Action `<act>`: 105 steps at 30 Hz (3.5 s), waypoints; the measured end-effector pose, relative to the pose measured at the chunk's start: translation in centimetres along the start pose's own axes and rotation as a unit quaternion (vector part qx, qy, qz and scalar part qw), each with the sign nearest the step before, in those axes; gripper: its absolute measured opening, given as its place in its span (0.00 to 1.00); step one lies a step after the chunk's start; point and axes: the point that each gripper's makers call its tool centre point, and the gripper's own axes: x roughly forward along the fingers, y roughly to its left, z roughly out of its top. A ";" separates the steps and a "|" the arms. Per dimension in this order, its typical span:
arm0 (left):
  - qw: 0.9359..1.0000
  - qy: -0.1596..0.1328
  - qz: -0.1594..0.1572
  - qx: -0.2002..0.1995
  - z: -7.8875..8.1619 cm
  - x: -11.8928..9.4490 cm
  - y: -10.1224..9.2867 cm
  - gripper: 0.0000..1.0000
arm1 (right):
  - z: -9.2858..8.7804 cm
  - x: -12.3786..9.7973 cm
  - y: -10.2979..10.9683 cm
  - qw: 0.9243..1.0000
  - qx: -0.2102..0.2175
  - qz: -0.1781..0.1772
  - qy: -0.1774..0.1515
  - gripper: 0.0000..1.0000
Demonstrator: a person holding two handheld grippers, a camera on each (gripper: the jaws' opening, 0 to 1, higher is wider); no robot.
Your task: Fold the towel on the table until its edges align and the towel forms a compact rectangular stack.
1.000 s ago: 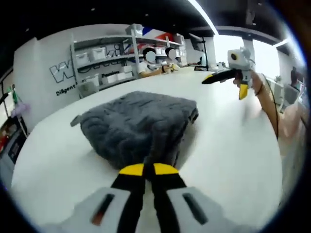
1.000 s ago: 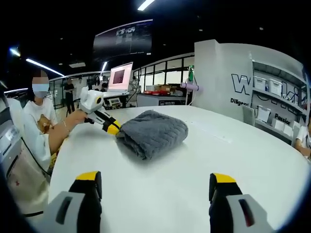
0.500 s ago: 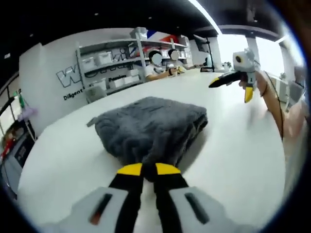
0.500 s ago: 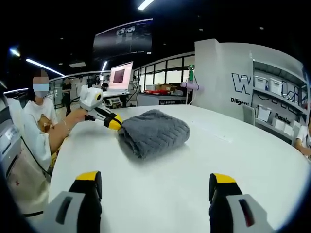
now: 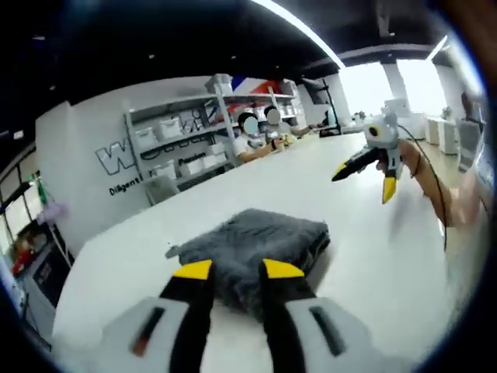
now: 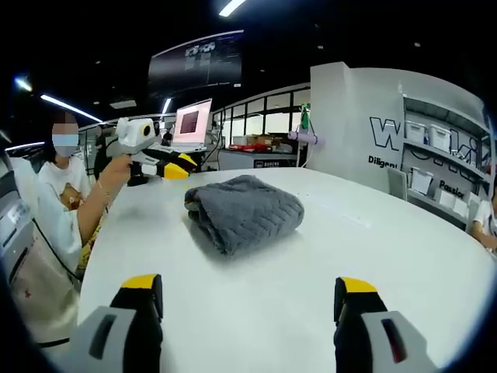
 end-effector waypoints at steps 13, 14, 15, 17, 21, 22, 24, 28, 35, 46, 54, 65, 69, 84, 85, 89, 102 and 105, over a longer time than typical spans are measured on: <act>0.996 -0.057 -0.060 -0.015 2.3 3.3 0.8 0.56 | -0.1 0.1 0.0 1.000 0.002 0.000 0.002 0.95; 0.997 -0.053 -0.057 -0.011 2.2 3.5 1.0 0.57 | -0.1 0.1 0.0 1.000 0.002 0.000 0.003 0.95; 0.997 -0.049 -0.055 -0.008 2.0 3.7 1.2 0.57 | -0.1 0.1 0.0 1.000 0.001 0.001 0.002 0.95; 0.997 -0.042 -0.057 -0.007 1.8 4.1 1.5 0.60 | 0.0 0.0 0.1 1.000 0.001 0.001 0.000 0.95; 0.998 -0.030 -0.060 -0.017 1.5 5.0 1.7 0.76 | -0.1 0.0 0.1 1.000 0.001 0.000 0.001 0.95; 0.998 -0.028 -0.060 -0.016 1.5 5.2 1.8 0.79 | -0.1 0.0 0.1 1.000 0.001 0.000 0.002 0.95; 0.998 -0.028 -0.063 -0.015 1.5 5.6 1.9 0.80 | -0.1 0.0 0.1 1.000 0.000 0.000 0.002 0.95; 0.994 -0.037 -0.092 -0.052 1.6 6.8 1.5 0.92 | -0.2 0.1 0.1 1.000 0.000 0.000 0.003 0.95; 0.990 -0.027 -0.125 -0.062 -0.1 9.0 0.7 0.99 | -0.3 0.1 0.0 1.000 0.001 -0.001 0.005 0.95; 0.983 -0.021 -0.157 -0.098 -1.7 9.9 -0.6 0.99 | -0.4 0.1 0.0 1.000 -0.002 -0.004 0.009 0.95; 0.981 -0.003 -0.165 -0.101 -3.4 10.2 -1.2 0.99 | -0.6 0.2 0.0 1.000 -0.003 -0.004 0.014 0.95; 0.972 0.006 -0.187 -0.140 -5.5 11.0 -1.8 1.00 | -0.5 0.2 0.1 1.000 -0.004 -0.002 0.013 0.95; 0.972 0.004 -0.190 -0.140 -5.7 11.2 -1.8 1.00 | -0.5 0.2 0.1 1.000 -0.004 -0.002 0.014 0.95; 0.983 -0.007 -0.166 -0.072 -3.3 10.3 -1.2 1.00 | -1.0 0.5 -0.1 1.000 0.002 -0.002 0.022 0.95; 0.984 -0.004 -0.163 -0.068 -3.2 10.2 -1.2 1.00 | -0.9 0.5 0.0 1.000 0.003 -0.001 0.020 0.95; 0.989 0.004 -0.143 -0.030 -2.6 9.4 -0.9 1.00 | -1.0 0.6 0.0 1.000 0.003 -0.001 0.022 0.95; 0.992 -0.029 -0.115 -0.031 0.3 5.1 0.3 1.00 | -1.3 0.7 -0.1 1.000 0.009 -0.001 0.026 0.95; 0.993 -0.035 -0.105 -0.030 0.5 4.0 0.7 1.00 | -1.2 0.7 -0.2 1.000 0.008 -0.002 0.025 0.95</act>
